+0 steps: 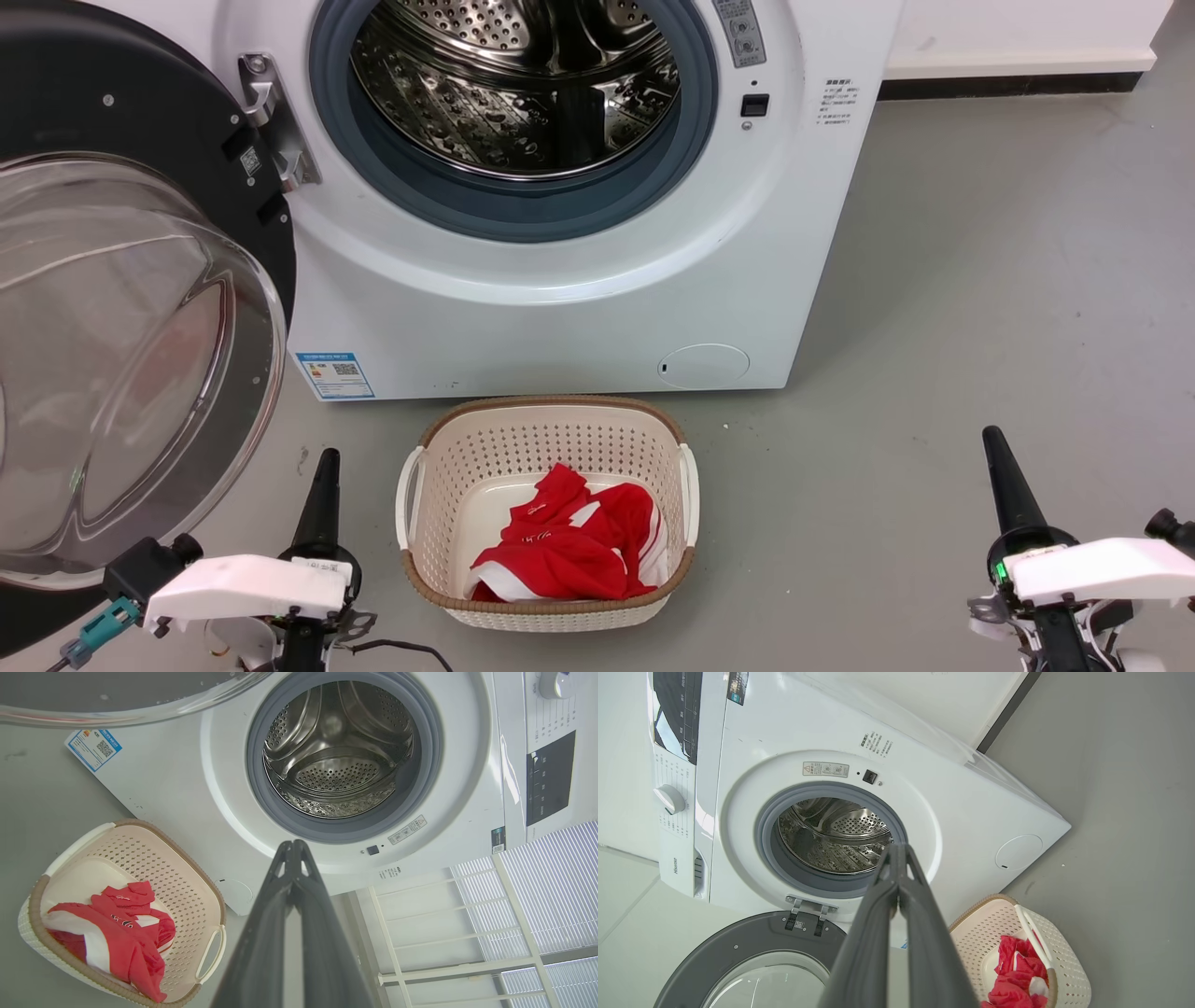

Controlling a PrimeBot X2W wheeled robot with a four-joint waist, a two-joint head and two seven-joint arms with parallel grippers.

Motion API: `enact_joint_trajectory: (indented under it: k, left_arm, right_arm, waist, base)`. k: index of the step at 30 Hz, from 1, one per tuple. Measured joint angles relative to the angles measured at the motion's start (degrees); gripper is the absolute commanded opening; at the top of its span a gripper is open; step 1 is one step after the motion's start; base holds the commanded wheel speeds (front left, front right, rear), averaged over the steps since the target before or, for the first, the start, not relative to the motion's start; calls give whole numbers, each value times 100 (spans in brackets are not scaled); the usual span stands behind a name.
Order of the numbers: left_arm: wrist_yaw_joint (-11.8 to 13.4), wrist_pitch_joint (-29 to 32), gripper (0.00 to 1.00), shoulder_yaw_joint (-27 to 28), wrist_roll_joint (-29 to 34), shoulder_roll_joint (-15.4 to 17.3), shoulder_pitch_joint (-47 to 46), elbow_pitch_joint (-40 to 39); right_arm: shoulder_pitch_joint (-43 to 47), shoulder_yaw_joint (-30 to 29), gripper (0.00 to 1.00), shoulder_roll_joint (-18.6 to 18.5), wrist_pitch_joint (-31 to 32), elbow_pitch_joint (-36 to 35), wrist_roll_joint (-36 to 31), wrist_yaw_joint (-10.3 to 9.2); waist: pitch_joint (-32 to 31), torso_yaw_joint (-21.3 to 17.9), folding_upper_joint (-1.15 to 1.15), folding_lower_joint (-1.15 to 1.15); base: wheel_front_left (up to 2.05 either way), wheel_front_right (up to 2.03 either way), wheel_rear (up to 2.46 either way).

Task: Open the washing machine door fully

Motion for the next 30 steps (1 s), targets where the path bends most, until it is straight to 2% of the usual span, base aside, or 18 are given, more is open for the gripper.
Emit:
enact_joint_trajectory:
  k: [30]
  left_arm:
    - [-64,393,0,124,-1577,0,-64,63]
  right_arm:
    - [-65,-130,0,0,415,112,1593,0]
  waist:
    - [-133,25,0,0]
  base:
    - [0,0,0]
